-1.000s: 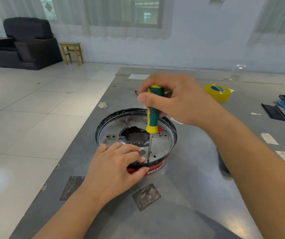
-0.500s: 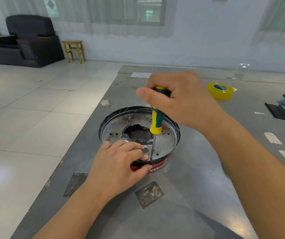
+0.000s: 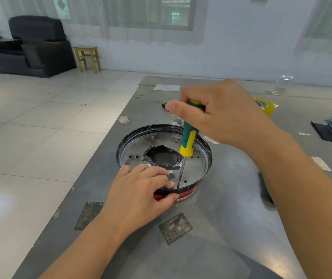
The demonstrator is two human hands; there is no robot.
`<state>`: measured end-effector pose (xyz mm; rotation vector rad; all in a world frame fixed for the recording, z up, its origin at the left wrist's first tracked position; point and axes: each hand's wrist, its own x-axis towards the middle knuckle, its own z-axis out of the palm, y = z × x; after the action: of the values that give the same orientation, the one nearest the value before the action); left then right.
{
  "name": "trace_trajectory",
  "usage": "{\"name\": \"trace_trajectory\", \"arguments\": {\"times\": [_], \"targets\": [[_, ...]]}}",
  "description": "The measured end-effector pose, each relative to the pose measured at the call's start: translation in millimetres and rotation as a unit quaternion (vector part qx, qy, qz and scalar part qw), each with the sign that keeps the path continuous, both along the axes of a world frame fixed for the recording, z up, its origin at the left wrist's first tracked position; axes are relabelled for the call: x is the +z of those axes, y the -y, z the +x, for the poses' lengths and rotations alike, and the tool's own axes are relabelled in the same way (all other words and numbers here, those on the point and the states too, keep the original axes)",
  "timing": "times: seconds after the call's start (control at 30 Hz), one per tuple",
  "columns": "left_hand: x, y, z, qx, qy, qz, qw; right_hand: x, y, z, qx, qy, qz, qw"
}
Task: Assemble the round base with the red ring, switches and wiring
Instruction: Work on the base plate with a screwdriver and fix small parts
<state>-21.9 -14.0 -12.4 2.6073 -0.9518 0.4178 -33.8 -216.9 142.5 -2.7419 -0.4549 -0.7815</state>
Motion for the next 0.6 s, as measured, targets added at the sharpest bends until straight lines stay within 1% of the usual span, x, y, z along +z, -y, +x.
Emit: {"name": "trace_trajectory", "arguments": {"times": [0.03, 0.07, 0.1, 0.13, 0.17, 0.2, 0.23, 0.27, 0.3, 0.37, 0.4, 0.47, 0.5, 0.53, 0.57, 0.6], "targets": [[0, 0, 0, 0.001, -0.003, 0.003, 1.0, -2, -1, 0, -0.011, 0.016, -0.037, 0.999], [0, 0, 0, 0.003, -0.006, 0.006, 1.0, -3, -1, 0, -0.005, -0.006, -0.046, 0.999], [0, 0, 0, 0.005, -0.008, 0.008, 1.0, -3, 0, 1, 0.019, -0.065, -0.009, 0.998], [0, 0, 0, 0.006, -0.009, 0.01, 1.0, -2, 3, 0, 0.053, -0.151, 0.068, 0.985], [1, 1, 0, 0.006, -0.009, 0.011, 1.0, 1, 5, 0, 0.092, -0.231, 0.16, 0.955], [1, 1, 0, 0.006, -0.008, 0.008, 1.0, 3, 9, -1, 0.133, -0.283, 0.23, 0.922], [1, 1, 0, 0.006, -0.006, 0.003, 1.0, 5, 11, -1, 0.166, -0.306, 0.257, 0.902], [1, 1, -1, 0.005, -0.002, 0.0, 1.0, 6, 12, -1, 0.184, -0.302, 0.246, 0.902], [2, 1, -1, 0.005, 0.0, 0.0, 1.0, 5, 12, -1, 0.176, -0.273, 0.214, 0.921], [2, 1, -1, 0.005, -0.001, -0.004, 1.0, 4, 11, 0, 0.114, -0.173, 0.125, 0.97], [2, 1, -1, 0.005, -0.001, -0.005, 1.0, 3, 8, 1, 0.084, -0.133, 0.092, 0.983], [1, 1, -2, 0.004, 0.0, -0.003, 1.0, 1, 3, 2, 0.038, -0.05, 0.016, 0.998], [1, 1, -1, 0.002, 0.0, -0.003, 1.0, 1, 0, 1, 0.018, -0.012, -0.028, 0.999], [1, 1, -1, 0.002, 0.0, -0.003, 1.0, 0, -3, 0, 0.011, 0.001, -0.06, 0.998], [1, 0, -1, 0.002, -0.001, -0.003, 1.0, -1, -4, -1, 0.025, -0.019, -0.061, 0.998], [1, 0, -1, 0.002, -0.002, -0.002, 1.0, -1, -4, -2, 0.05, -0.074, -0.022, 0.996]]}}
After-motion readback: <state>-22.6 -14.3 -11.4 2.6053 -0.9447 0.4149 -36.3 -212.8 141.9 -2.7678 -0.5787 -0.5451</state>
